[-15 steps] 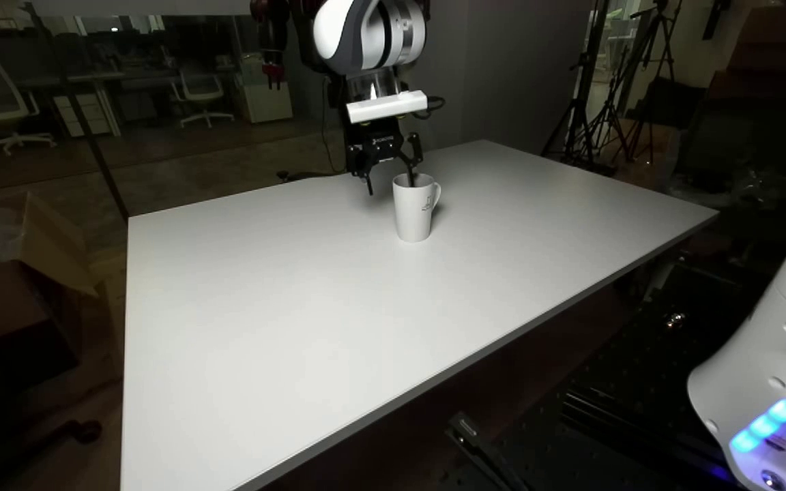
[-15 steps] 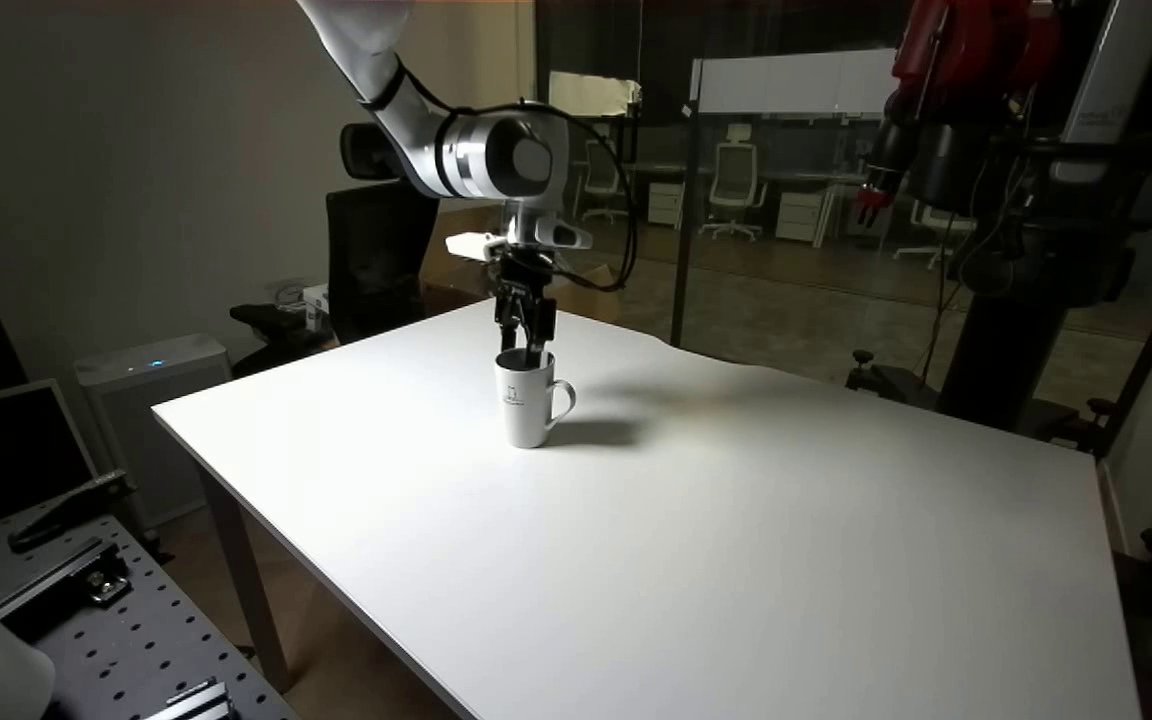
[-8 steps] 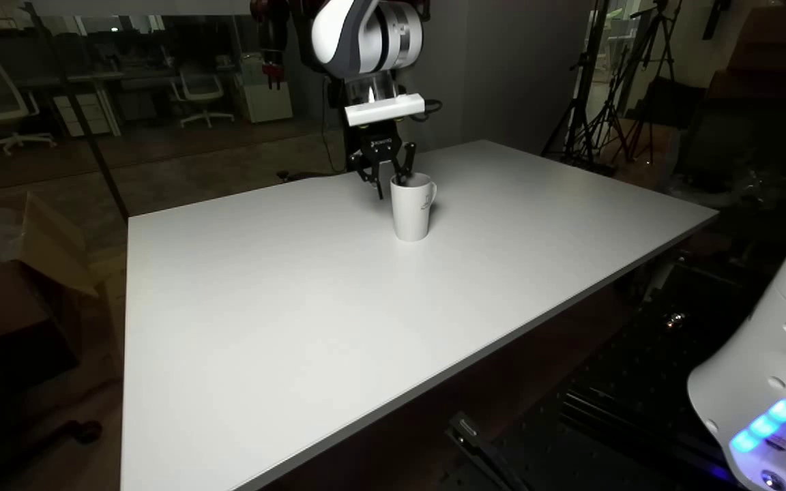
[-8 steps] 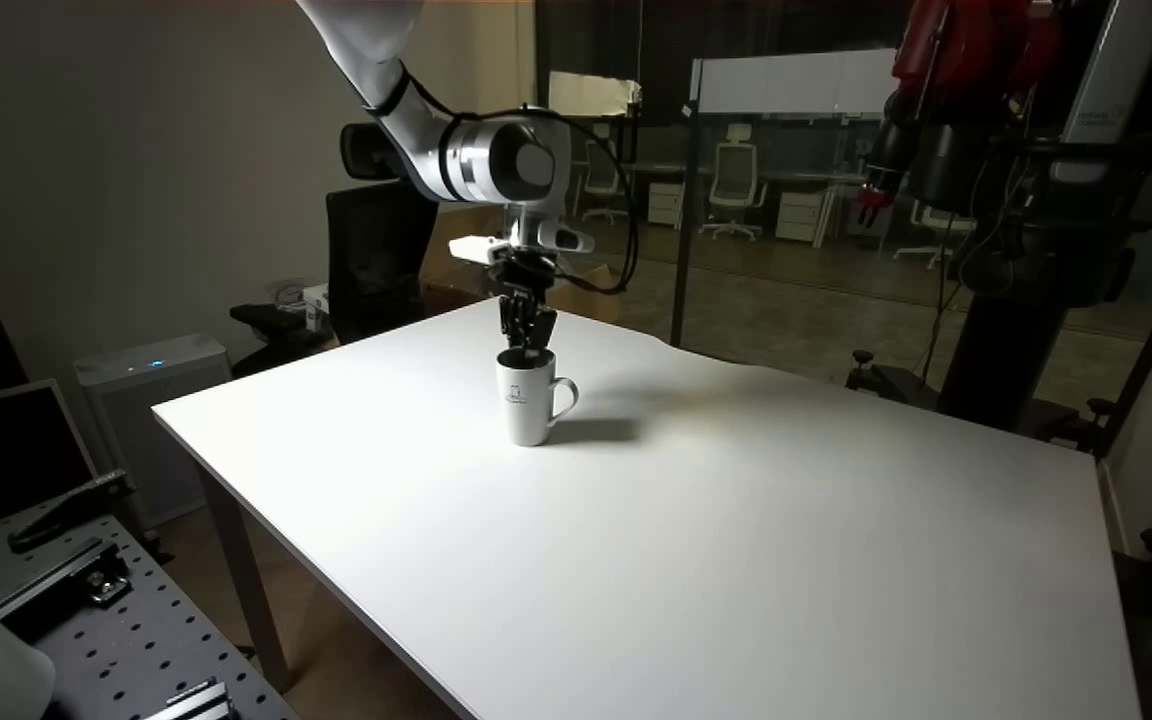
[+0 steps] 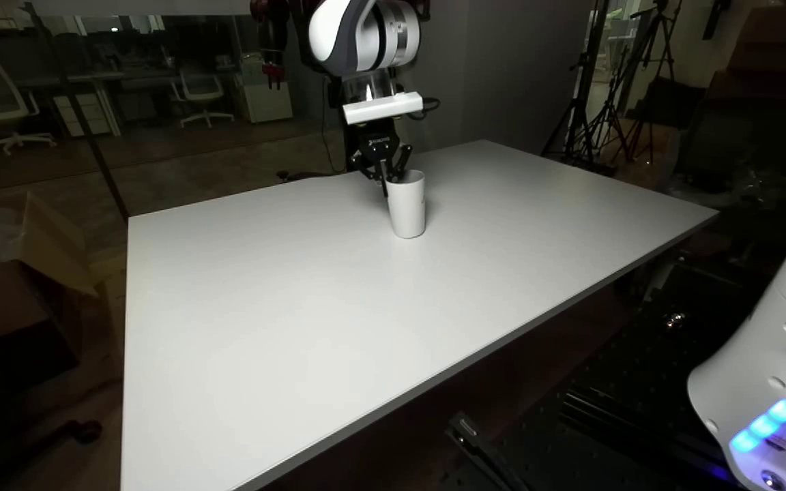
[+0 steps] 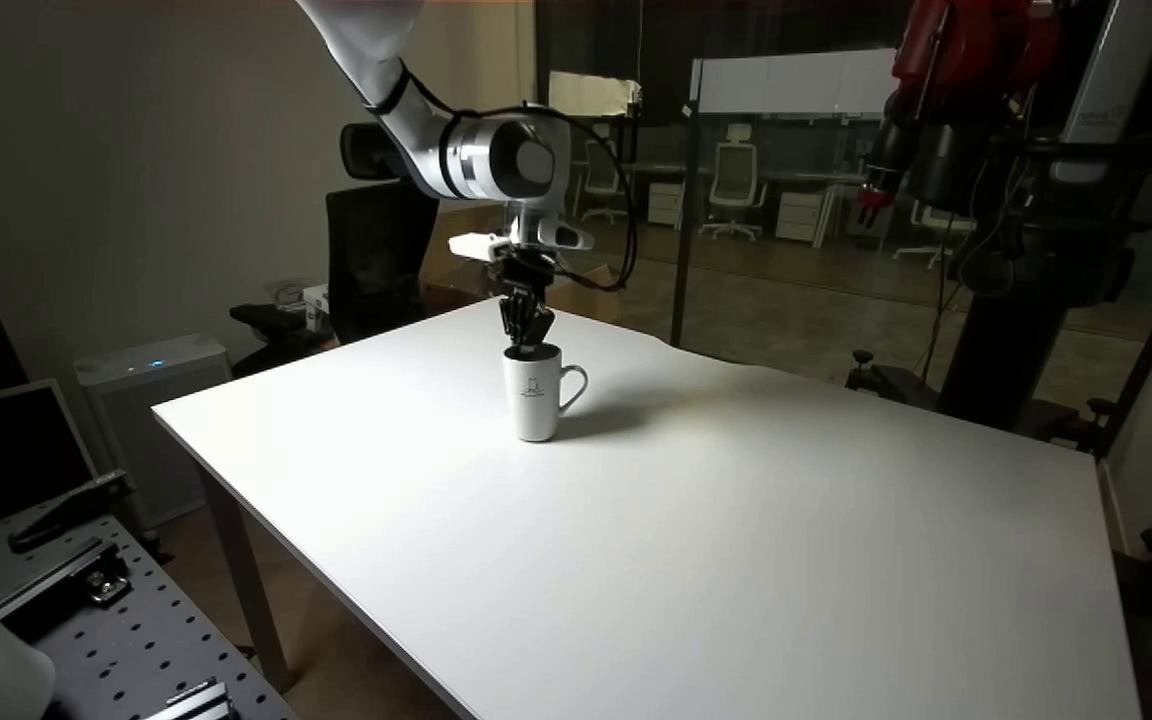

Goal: Move the mug slightly to the right

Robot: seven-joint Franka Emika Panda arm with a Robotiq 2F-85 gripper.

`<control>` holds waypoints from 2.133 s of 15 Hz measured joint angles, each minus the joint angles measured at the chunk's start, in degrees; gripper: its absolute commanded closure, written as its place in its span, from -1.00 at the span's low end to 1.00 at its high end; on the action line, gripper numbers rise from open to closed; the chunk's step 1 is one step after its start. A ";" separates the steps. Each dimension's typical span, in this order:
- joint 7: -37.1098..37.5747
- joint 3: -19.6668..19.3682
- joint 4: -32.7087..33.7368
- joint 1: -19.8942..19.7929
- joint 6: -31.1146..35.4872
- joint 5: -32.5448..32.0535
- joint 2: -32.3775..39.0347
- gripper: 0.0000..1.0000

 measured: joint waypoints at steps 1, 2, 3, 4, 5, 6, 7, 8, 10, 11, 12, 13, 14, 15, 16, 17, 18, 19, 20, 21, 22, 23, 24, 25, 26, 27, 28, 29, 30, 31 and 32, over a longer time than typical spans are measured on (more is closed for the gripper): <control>0.00 -0.12 0.12 0.00 0.00 0.00 0.06 0.95; -0.01 -0.39 0.33 -0.01 0.00 0.00 0.13 0.95; -0.01 -0.80 0.67 -0.07 0.00 -0.01 0.20 0.95; -0.01 -1.35 1.11 -0.16 0.00 -0.01 0.23 0.95; -0.01 -2.01 1.65 -0.32 0.01 -0.03 0.22 0.95; -0.01 -2.73 2.27 -0.54 0.02 -0.06 0.21 0.95; -0.01 -3.49 3.04 -0.83 0.02 -0.08 0.20 0.95; -0.01 -4.20 3.83 -1.18 0.03 -0.10 0.17 0.95; -0.02 -5.27 5.49 -2.06 0.02 -0.12 0.14 0.95; -0.07 -5.55 6.25 -2.54 0.02 -0.12 0.14 0.95; -0.27 -5.64 6.93 -3.03 0.02 -0.05 0.16 0.95; -0.57 -5.63 7.49 -3.52 0.01 0.11 0.18 0.95; -1.18 -5.57 7.88 -3.99 0.02 0.57 0.20 0.95; -1.82 -5.51 8.17 -4.49 0.06 1.27 0.22 0.95; -2.49 -5.44 8.34 -5.04 0.13 2.03 0.22 0.95; -2.98 -5.40 8.39 -5.59 0.20 2.74 0.22 0.95; -3.53 -5.36 8.39 -6.16 0.21 3.58 0.24 0.95; -3.90 -5.31 8.38 -6.73 0.21 4.38 0.29 0.95; -4.33 -5.19 8.38 -7.32 0.20 5.16 0.41 0.95; -4.69 -5.02 8.38 -7.92 0.16 6.00 0.63 0.95; -4.83 -4.89 8.37 -8.43 0.10 6.77 0.93 0.95; -4.86 -4.80 8.37 -8.85 0.02 7.39 1.35 0.95; -4.86 -4.79 8.37 -9.17 -0.04 7.89 1.80 0.95; -4.85 -4.79 8.38 -9.42 -0.10 8.11 2.28 0.95; -4.80 -4.79 8.38 -9.61 -0.20 8.18 2.80 0.95; -4.76 -4.80 8.38 -9.75 -0.27 8.22 3.30 0.95; -4.73 -4.82 8.38 -9.83 -0.28 8.24 3.75 0.95; -4.64 -4.85 8.38 -9.85 -0.28 8.24 4.10 0.95; -4.57 -4.87 8.38 -9.85 -0.27 8.24 4.37 0.95; -4.50 -4.89 8.38 -9.85 -0.28 8.24 4.52 0.95; -4.40 -4.91 8.38 -9.85 -0.28 8.24 4.61 0.95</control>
